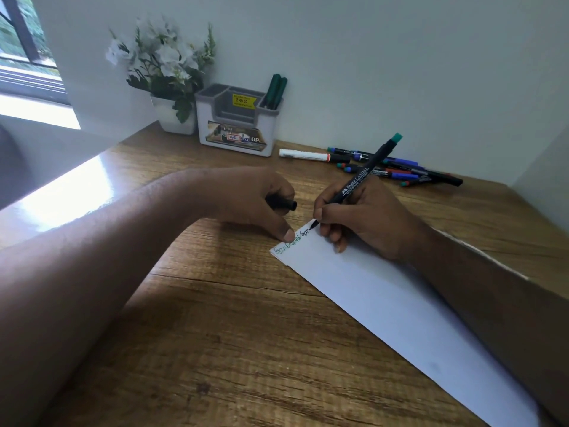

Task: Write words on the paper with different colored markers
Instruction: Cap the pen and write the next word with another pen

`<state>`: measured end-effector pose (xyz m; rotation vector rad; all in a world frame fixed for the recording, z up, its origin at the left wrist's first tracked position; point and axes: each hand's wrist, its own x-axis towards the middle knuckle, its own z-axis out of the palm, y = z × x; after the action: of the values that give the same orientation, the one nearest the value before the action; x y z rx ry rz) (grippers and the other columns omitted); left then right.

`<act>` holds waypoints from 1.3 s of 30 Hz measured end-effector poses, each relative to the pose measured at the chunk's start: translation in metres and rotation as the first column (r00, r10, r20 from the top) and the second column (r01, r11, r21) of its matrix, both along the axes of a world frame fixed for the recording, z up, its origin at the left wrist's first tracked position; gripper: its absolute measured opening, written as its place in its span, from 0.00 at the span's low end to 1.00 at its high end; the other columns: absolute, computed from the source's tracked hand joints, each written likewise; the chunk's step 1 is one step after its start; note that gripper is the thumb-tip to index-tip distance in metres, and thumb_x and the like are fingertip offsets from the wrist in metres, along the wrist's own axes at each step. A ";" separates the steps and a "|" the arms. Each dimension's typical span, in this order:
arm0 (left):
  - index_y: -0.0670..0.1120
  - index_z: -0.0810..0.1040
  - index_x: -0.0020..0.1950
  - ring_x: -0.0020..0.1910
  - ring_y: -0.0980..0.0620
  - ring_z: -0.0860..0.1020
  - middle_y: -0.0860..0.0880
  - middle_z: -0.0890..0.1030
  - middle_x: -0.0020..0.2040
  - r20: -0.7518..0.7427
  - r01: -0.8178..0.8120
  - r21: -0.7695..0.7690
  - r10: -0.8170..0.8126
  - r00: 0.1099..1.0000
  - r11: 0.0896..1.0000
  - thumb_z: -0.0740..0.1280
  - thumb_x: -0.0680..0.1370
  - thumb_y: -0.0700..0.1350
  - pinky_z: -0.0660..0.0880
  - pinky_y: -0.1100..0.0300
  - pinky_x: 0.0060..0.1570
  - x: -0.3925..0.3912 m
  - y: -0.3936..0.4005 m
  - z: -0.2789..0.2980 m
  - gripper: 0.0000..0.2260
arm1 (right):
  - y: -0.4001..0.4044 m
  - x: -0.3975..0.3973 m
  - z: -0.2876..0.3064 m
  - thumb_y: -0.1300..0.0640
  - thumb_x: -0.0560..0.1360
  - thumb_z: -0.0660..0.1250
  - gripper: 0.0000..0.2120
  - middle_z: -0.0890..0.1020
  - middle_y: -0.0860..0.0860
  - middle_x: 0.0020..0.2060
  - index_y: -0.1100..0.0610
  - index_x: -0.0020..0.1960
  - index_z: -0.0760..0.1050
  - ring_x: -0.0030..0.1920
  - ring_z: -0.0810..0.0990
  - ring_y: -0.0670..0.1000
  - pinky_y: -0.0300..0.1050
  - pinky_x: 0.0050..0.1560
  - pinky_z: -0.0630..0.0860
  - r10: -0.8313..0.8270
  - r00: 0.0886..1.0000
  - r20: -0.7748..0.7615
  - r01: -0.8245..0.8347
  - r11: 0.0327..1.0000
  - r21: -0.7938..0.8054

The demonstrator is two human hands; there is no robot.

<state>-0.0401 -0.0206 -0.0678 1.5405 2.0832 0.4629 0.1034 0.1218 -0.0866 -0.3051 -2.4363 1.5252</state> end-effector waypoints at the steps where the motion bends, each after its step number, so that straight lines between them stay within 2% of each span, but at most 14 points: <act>1: 0.48 0.74 0.39 0.36 0.53 0.72 0.50 0.76 0.36 0.003 0.004 -0.001 -0.004 1.000 1.000 0.73 0.70 0.53 0.68 0.55 0.39 0.000 0.000 0.000 0.12 | 0.000 0.000 0.000 0.70 0.73 0.67 0.04 0.80 0.58 0.27 0.67 0.40 0.79 0.24 0.77 0.50 0.42 0.25 0.76 -0.002 1.000 0.003 0.002 1.000 0.002; 6: 0.47 0.77 0.43 0.38 0.52 0.74 0.48 0.79 0.40 -0.011 0.016 0.005 -0.016 1.000 1.000 0.73 0.70 0.54 0.69 0.56 0.40 0.000 0.000 -0.001 0.12 | -0.001 -0.002 0.000 0.69 0.73 0.67 0.05 0.80 0.56 0.27 0.65 0.40 0.79 0.24 0.78 0.49 0.41 0.25 0.76 -0.020 0.999 0.027 0.019 1.000 0.005; 11: 0.47 0.77 0.43 0.36 0.54 0.72 0.52 0.76 0.36 -0.011 0.020 0.032 -0.019 1.000 0.999 0.74 0.69 0.54 0.68 0.56 0.39 -0.001 -0.001 -0.001 0.12 | -0.002 -0.003 -0.001 0.70 0.73 0.67 0.06 0.80 0.56 0.26 0.64 0.39 0.78 0.23 0.77 0.48 0.40 0.24 0.76 -0.038 0.999 0.023 0.038 0.999 -0.011; 16: 0.48 0.78 0.44 0.37 0.54 0.73 0.53 0.76 0.37 -0.013 0.012 0.021 -0.011 1.000 1.000 0.74 0.69 0.54 0.69 0.57 0.40 0.000 -0.001 0.000 0.12 | -0.002 -0.003 0.001 0.70 0.73 0.66 0.06 0.80 0.57 0.26 0.64 0.38 0.78 0.24 0.78 0.49 0.41 0.24 0.77 -0.054 0.998 0.029 0.054 0.999 0.000; 22: 0.49 0.78 0.44 0.39 0.53 0.74 0.52 0.77 0.38 -0.004 0.008 0.004 -0.008 1.000 1.000 0.73 0.70 0.52 0.70 0.56 0.42 0.000 -0.001 0.000 0.10 | -0.006 0.000 -0.001 0.67 0.73 0.68 0.06 0.81 0.55 0.28 0.61 0.38 0.80 0.25 0.76 0.48 0.39 0.24 0.73 0.040 0.998 0.040 -0.042 0.997 0.063; 26: 0.50 0.78 0.45 0.41 0.53 0.74 0.53 0.78 0.40 -0.006 0.005 0.000 -0.005 1.000 1.000 0.73 0.71 0.53 0.69 0.57 0.42 0.001 0.000 0.001 0.09 | -0.004 -0.002 -0.002 0.69 0.73 0.67 0.06 0.80 0.55 0.26 0.63 0.38 0.79 0.24 0.77 0.49 0.41 0.25 0.76 -0.065 0.998 0.004 0.064 0.997 0.045; 30: 0.51 0.79 0.45 0.43 0.50 0.76 0.50 0.80 0.44 -0.002 0.013 0.002 -0.013 1.000 1.000 0.73 0.70 0.53 0.72 0.53 0.45 0.000 0.001 -0.001 0.09 | -0.002 -0.003 -0.002 0.69 0.73 0.66 0.05 0.80 0.57 0.26 0.65 0.39 0.78 0.24 0.78 0.49 0.41 0.24 0.77 -0.134 0.991 -0.007 0.134 0.991 0.011; 34: 0.51 0.79 0.45 0.42 0.51 0.75 0.49 0.80 0.44 0.010 0.021 0.003 -0.021 1.000 1.000 0.74 0.71 0.52 0.71 0.55 0.43 -0.001 0.001 -0.001 0.08 | -0.001 -0.002 -0.003 0.69 0.73 0.67 0.07 0.80 0.57 0.27 0.63 0.38 0.79 0.24 0.77 0.50 0.42 0.24 0.76 -0.117 0.993 -0.031 0.116 0.993 -0.032; 39: 0.51 0.79 0.46 0.41 0.54 0.73 0.50 0.79 0.44 0.013 0.025 0.004 -0.025 1.000 1.000 0.73 0.71 0.51 0.69 0.58 0.41 0.000 0.001 -0.001 0.08 | 0.000 -0.003 -0.004 0.69 0.73 0.68 0.07 0.81 0.57 0.28 0.62 0.38 0.80 0.25 0.77 0.49 0.41 0.24 0.75 -0.062 0.998 -0.026 0.062 0.998 -0.012</act>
<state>-0.0399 -0.0198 -0.0683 1.5596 2.0521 0.4669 0.1004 0.1215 -0.0906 -0.3575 -2.3760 1.5079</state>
